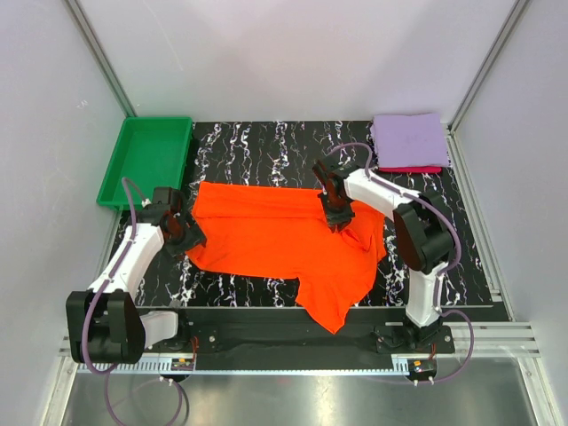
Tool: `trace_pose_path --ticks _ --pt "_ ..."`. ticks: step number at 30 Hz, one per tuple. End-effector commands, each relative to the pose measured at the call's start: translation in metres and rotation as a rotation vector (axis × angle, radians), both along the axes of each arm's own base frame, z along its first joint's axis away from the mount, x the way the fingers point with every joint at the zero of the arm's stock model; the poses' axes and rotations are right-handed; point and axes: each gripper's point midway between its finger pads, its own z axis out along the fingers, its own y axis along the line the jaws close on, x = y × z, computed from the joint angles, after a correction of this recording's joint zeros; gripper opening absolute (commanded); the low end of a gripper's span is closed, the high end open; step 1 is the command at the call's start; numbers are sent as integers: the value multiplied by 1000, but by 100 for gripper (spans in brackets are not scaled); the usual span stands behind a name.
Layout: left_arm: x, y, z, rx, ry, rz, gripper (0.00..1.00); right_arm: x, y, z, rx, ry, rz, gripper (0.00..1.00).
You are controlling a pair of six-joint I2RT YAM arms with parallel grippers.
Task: Fold and stack the t-shirts
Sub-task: Fold the tshirt
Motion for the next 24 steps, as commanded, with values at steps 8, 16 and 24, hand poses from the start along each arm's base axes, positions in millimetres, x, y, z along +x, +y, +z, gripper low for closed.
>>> trace_pose_path --ticks 8,16,24 --pt "11 -3 10 -17 -58 -15 72 35 -8 -15 -89 -109 4 31" --pt "13 -3 10 -15 -50 -21 72 47 -7 -19 -109 -130 16 33" --pt "13 -3 7 -14 -41 -22 72 46 -12 -13 -127 -139 7 19"
